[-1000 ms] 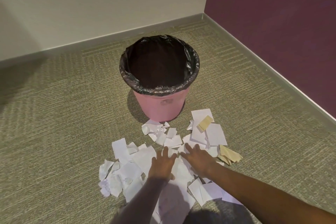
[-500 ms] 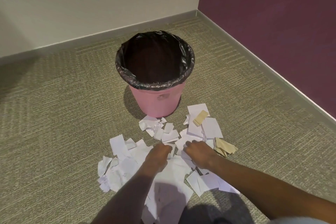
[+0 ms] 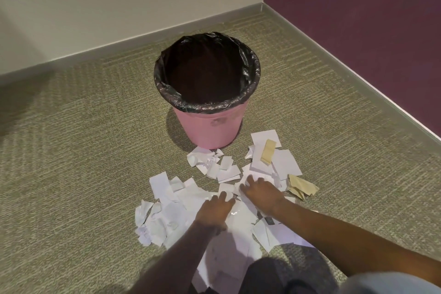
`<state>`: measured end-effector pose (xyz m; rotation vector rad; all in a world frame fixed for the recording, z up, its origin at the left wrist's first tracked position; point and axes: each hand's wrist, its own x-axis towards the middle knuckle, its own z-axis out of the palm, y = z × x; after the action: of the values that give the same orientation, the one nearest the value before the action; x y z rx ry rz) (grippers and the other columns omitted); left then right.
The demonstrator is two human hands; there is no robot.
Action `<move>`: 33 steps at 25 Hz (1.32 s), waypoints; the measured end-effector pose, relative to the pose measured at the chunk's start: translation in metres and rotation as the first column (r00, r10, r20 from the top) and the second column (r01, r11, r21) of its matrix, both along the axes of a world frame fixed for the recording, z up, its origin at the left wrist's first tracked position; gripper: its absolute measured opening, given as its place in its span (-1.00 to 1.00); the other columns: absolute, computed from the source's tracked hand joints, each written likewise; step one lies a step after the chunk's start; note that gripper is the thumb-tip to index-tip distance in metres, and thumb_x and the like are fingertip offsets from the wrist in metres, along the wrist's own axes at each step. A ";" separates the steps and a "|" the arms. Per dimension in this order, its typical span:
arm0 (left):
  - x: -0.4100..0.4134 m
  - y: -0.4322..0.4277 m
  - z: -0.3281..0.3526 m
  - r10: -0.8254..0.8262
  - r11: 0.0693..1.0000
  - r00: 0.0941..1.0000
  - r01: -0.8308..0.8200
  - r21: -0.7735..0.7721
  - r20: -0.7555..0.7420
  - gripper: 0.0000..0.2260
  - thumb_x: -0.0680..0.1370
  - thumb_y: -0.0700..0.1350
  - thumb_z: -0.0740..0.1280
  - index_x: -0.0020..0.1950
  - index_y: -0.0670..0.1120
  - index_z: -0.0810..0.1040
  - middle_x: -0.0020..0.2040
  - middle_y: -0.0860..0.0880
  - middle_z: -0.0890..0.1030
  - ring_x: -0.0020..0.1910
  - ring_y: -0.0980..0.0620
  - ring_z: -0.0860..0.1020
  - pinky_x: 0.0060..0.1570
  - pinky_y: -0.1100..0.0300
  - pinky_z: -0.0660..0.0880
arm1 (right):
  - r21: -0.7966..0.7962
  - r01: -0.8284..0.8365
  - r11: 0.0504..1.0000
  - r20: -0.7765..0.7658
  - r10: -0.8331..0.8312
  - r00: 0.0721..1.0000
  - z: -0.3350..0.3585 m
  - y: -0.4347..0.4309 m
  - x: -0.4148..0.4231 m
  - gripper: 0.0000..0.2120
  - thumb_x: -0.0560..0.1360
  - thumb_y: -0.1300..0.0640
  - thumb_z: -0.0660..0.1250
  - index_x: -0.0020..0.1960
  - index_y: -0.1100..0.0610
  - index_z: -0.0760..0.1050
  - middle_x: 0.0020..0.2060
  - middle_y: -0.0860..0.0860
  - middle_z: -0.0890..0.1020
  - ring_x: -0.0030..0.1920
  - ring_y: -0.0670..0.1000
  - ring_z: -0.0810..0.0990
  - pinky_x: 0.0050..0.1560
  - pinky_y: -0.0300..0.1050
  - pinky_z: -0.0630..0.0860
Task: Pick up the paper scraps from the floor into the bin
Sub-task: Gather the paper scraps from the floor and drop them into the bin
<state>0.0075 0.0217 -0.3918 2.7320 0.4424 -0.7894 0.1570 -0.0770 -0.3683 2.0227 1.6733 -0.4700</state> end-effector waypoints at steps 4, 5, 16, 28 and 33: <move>-0.003 0.000 -0.009 0.165 0.983 0.985 -0.160 -0.088 0.050 -0.65 0.53 -0.25 0.24 0.32 -0.09 0.38 0.26 -0.15 0.45 0.22 -0.16 0.46 0.18 0.01 0.41 | 0.086 -0.011 0.996 -0.075 0.018 0.997 0.010 -0.001 0.008 -0.66 0.42 0.44 0.25 0.17 0.25 0.46 0.04 0.19 0.58 -0.01 0.24 0.62 -0.14 0.02 0.47; -0.001 0.002 -0.011 0.198 0.975 0.978 -0.191 -0.110 0.059 -0.67 0.54 -0.26 0.22 0.30 -0.09 0.42 0.26 -0.15 0.47 0.23 -0.16 0.47 0.20 0.03 0.40 | 0.091 -0.013 0.996 -0.091 0.021 0.996 0.013 -0.002 0.009 -0.67 0.41 0.45 0.25 0.14 0.24 0.48 -0.01 0.18 0.60 -0.03 0.24 0.63 -0.17 0.01 0.44; 0.016 0.057 0.044 0.413 0.901 0.898 -0.379 -0.209 0.152 -0.72 0.45 -0.24 0.37 0.16 -0.12 0.60 0.20 -0.14 0.55 0.19 -0.10 0.54 0.11 0.19 0.46 | 0.389 0.350 0.852 -0.183 -0.302 0.936 0.054 -0.011 0.026 -0.26 0.47 0.41 0.23 0.56 0.05 0.06 -0.04 0.15 0.57 -0.31 0.20 0.53 -0.41 -0.09 0.26; 0.008 0.096 0.111 0.457 0.878 0.849 -0.381 -0.291 0.267 -0.91 0.43 -0.22 0.45 -0.13 -0.24 0.65 -0.35 0.00 0.56 -0.35 0.14 0.50 -0.30 0.29 0.32 | 0.021 0.015 1.000 0.119 -0.017 0.993 -0.015 0.004 0.008 -0.26 0.45 0.08 0.42 0.50 0.20 0.14 0.38 0.16 0.25 0.25 0.23 0.40 0.12 0.19 0.44; -0.005 0.094 0.109 0.551 0.807 0.807 -0.450 -0.383 0.212 -0.93 0.42 -0.26 0.45 -0.21 -0.27 0.64 -0.32 -0.15 0.68 -0.45 0.13 0.53 -0.46 0.45 0.31 | 0.094 -0.050 0.994 0.124 0.038 0.991 0.001 0.010 0.003 -0.67 0.48 0.32 0.29 0.24 0.22 0.47 0.11 0.14 0.50 0.06 0.16 0.53 -0.05 0.04 0.50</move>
<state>0.0026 0.1162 -0.2824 2.2154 0.8467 -0.2429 0.1595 -0.0667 -0.3675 2.0342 1.6919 -0.2481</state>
